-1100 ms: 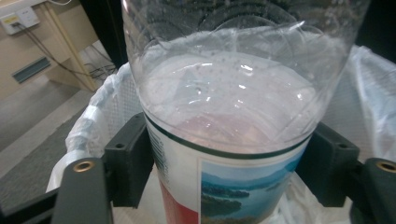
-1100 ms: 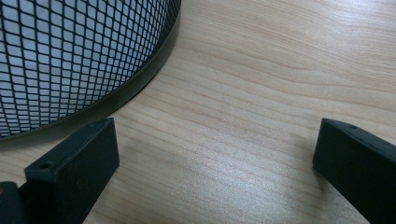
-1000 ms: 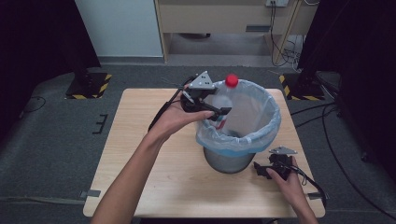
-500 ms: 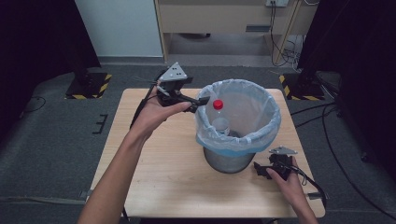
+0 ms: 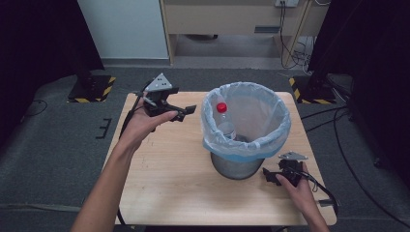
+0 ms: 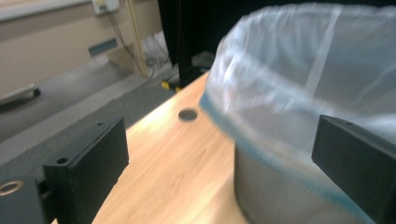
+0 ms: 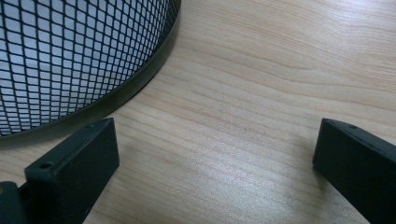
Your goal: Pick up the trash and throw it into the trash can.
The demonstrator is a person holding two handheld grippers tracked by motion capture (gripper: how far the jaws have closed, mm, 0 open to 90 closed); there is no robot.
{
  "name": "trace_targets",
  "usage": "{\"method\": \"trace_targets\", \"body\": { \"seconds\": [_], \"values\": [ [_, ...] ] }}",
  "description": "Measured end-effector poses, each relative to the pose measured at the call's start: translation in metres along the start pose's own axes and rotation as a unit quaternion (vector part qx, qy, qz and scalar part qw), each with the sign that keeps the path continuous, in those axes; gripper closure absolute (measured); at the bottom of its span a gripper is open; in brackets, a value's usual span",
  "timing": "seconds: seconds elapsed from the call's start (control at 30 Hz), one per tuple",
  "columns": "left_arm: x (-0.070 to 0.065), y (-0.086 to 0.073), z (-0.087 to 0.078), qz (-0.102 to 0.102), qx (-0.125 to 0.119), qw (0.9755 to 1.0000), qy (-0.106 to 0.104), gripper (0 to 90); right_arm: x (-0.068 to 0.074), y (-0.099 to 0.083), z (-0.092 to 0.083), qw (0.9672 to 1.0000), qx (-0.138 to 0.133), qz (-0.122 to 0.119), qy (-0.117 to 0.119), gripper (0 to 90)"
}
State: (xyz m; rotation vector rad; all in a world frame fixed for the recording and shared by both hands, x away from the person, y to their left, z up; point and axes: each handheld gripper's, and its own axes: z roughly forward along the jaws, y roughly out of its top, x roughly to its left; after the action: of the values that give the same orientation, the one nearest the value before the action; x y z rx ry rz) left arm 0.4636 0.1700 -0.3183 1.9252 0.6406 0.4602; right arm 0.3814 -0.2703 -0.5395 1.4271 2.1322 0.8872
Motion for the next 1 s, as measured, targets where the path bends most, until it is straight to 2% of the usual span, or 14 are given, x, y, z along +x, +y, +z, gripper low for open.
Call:
{"method": "trace_targets", "body": {
  "seconds": [0.23,0.33,0.37,0.47,0.5,0.53,0.57,0.8,0.83,1.0],
  "values": [
    [0.008,-0.038,0.012,-0.021,0.028,0.9994,0.003,2.9,0.000,0.000,0.000,1.0000,0.000,0.000,0.000,0.5],
    [0.010,-0.045,0.014,-0.028,0.031,0.9991,0.002,3.1,0.000,0.000,0.000,1.0000,0.000,0.000,0.000,0.4],
    [0.011,-0.053,0.017,-0.039,0.037,0.9986,-0.001,3.2,0.000,0.000,0.000,1.0000,0.000,0.000,0.000,0.4],
    [0.012,-0.062,0.021,-0.042,0.050,0.9979,0.005,3.4,0.000,0.000,0.000,1.0000,0.000,0.000,0.000,0.5],
    [0.013,-0.071,0.024,-0.046,0.060,0.9972,0.003,3.4,0.000,0.000,0.000,1.0000,0.000,0.000,0.000,0.5],
    [0.013,-0.071,0.024,-0.046,0.060,0.9972,0.003,3.3,0.000,0.000,0.000,1.0000,0.000,0.000,0.000,0.5],
    [0.012,-0.079,0.028,-0.048,0.068,0.9965,0.003,3.3,0.000,0.000,0.000,1.0000,0.000,0.000,-0.001,0.4],
    [0.007,-0.099,0.040,-0.057,0.086,0.9946,-0.002,3.1,0.000,0.000,0.000,1.0000,0.000,0.001,0.000,0.4],
    [0.006,-0.106,0.044,-0.060,0.094,0.9938,-0.001,3.1,0.000,0.000,0.000,1.0000,0.000,0.000,0.000,0.5],
    [0.006,-0.117,0.049,-0.064,0.107,0.9922,0.006,3.1,0.000,0.000,0.000,1.0000,0.000,0.000,0.000,0.5]
  ]
}}
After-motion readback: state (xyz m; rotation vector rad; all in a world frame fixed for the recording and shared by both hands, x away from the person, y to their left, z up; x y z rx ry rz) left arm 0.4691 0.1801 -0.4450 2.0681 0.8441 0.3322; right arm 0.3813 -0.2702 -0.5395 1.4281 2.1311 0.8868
